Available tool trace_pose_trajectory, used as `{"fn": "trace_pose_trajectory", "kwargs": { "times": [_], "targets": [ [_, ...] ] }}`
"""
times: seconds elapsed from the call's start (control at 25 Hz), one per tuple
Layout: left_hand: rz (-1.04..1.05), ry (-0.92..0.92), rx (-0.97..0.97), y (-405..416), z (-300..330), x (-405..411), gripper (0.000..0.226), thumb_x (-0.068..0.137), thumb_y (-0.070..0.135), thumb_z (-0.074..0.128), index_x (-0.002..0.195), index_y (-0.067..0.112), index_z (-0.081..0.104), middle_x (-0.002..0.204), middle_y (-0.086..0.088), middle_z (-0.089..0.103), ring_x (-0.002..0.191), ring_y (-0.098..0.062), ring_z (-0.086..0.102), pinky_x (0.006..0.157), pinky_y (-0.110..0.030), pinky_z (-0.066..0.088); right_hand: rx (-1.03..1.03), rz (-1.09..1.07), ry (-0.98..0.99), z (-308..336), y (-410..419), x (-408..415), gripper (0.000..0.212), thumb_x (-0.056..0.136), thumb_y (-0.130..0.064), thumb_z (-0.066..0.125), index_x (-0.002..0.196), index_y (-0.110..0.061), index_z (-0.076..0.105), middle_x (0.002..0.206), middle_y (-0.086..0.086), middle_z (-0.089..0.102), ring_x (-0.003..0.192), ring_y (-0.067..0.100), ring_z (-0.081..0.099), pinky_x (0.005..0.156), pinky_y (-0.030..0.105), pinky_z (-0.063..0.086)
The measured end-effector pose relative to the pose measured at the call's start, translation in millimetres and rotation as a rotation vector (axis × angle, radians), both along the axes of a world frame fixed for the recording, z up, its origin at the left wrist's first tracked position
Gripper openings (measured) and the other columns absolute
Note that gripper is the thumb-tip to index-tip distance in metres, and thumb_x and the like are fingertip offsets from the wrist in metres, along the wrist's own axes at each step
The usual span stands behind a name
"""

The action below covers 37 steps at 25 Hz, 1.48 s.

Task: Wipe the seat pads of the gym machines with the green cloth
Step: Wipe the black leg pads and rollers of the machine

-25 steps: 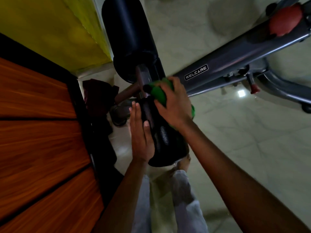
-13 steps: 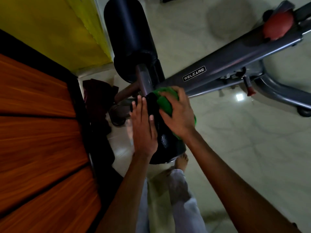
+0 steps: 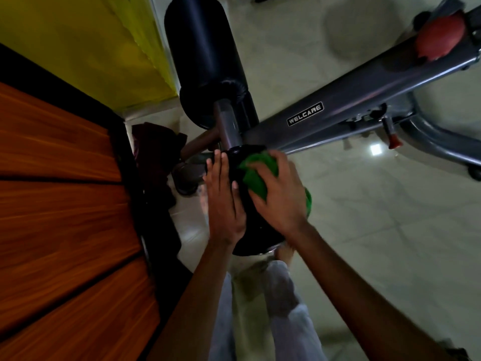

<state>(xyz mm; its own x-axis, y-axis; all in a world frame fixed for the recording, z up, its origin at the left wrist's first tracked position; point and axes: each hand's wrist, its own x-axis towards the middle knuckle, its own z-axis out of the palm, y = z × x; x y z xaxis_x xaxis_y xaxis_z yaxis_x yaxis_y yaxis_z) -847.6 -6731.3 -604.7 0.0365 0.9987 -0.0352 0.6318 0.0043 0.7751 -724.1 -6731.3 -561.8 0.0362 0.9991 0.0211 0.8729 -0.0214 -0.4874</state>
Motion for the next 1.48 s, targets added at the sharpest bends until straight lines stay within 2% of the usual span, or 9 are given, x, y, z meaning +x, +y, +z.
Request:
{"fn": "trace_pose_trajectory", "kwargs": {
  "times": [0.12,0.24,0.36,0.56,0.76,0.92,1.16,1.4,1.48],
  "targets": [
    [-0.006,0.014,-0.021,-2.5,2.5,0.6,0.052,0.101,0.03,0.023,0.151,0.02,0.009,0.159,0.002,0.011,0.147,-0.011,0.0,0.118,-0.036,0.001,-0.085,-0.019,0.118,4.0,58.7,2.5,0.043,0.083,-0.029,0.064,0.124,-0.019,0.056,0.136,0.011,0.04,0.111,0.03,0.047,0.083,0.039,0.049],
    [-0.012,0.002,-0.036,-0.7,8.8,-2.1,0.051,0.101,0.033,0.024,0.15,0.025,0.01,0.158,0.007,0.01,0.147,-0.009,0.002,0.118,-0.033,0.001,-0.056,-0.033,0.212,9.2,76.6,15.3,0.044,0.081,-0.024,0.065,0.124,-0.021,0.056,0.133,0.006,0.041,0.111,0.028,0.049,0.085,0.034,0.047],
    [0.03,-0.025,-0.03,13.5,21.7,-10.0,0.05,0.101,0.033,0.025,0.148,0.02,0.017,0.158,0.004,0.016,0.146,-0.007,0.007,0.119,-0.028,0.002,-0.031,-0.041,0.268,17.2,76.5,27.1,0.043,0.078,-0.022,0.066,0.12,-0.021,0.059,0.127,0.008,0.046,0.109,0.03,0.053,0.085,0.03,0.043],
    [0.067,-0.077,0.07,106.6,42.4,-25.5,0.053,0.1,0.033,0.026,0.147,0.008,0.03,0.156,0.0,0.022,0.144,0.001,0.009,0.117,-0.019,0.003,0.01,-0.055,0.293,38.6,123.3,23.5,0.042,0.074,-0.031,0.06,0.116,-0.024,0.06,0.123,0.004,0.047,0.105,0.027,0.056,0.084,0.037,0.05],
    [0.01,-0.073,0.126,214.2,30.6,-40.3,0.059,0.1,0.045,0.021,0.147,0.01,0.03,0.156,-0.003,0.024,0.146,-0.009,0.01,0.119,-0.037,0.015,0.039,-0.038,0.204,39.6,203.0,-9.0,0.045,0.075,-0.032,0.059,0.119,-0.023,0.058,0.128,0.004,0.042,0.106,0.029,0.053,0.083,0.04,0.051],
    [-0.035,-0.103,0.076,279.6,10.2,-48.0,0.07,0.097,0.057,0.014,0.148,0.012,0.025,0.158,0.0,0.018,0.146,-0.012,0.01,0.119,-0.025,0.011,0.042,-0.011,0.008,14.5,236.1,-40.3,0.048,0.073,-0.042,0.046,0.117,-0.024,0.054,0.128,0.011,0.047,0.097,0.033,0.055,0.075,0.042,0.053],
    [0.045,-0.24,0.101,291.3,-15.8,-32.5,0.055,0.103,0.033,0.021,0.148,0.002,0.025,0.157,-0.01,0.019,0.147,-0.02,0.011,0.116,-0.02,0.01,0.057,-0.035,-0.128,7.4,279.4,-44.9,0.044,0.076,-0.04,0.044,0.112,-0.017,0.057,0.121,0.019,0.051,0.086,0.036,0.056,0.063,0.041,0.052],
    [0.058,-0.306,0.068,289.0,-17.5,-33.3,0.049,0.101,0.016,0.026,0.15,0.007,0.021,0.158,-0.001,0.014,0.147,-0.016,0.009,0.117,-0.046,0.022,-0.012,-0.051,-0.099,4.1,375.7,-41.5,0.04,0.084,-0.031,0.056,0.121,-0.016,0.054,0.129,0.016,0.043,0.101,0.035,0.049,0.073,0.042,0.049],
    [0.061,-0.282,0.059,289.4,-16.1,-32.2,0.051,0.102,0.024,0.024,0.15,0.008,0.02,0.158,-0.001,0.014,0.147,-0.013,0.008,0.119,-0.036,0.015,0.034,-0.041,-0.086,1.8,370.0,-40.7,0.044,0.081,-0.036,0.05,0.119,-0.015,0.056,0.126,0.017,0.045,0.098,0.036,0.051,0.071,0.041,0.05]
  ]
}}
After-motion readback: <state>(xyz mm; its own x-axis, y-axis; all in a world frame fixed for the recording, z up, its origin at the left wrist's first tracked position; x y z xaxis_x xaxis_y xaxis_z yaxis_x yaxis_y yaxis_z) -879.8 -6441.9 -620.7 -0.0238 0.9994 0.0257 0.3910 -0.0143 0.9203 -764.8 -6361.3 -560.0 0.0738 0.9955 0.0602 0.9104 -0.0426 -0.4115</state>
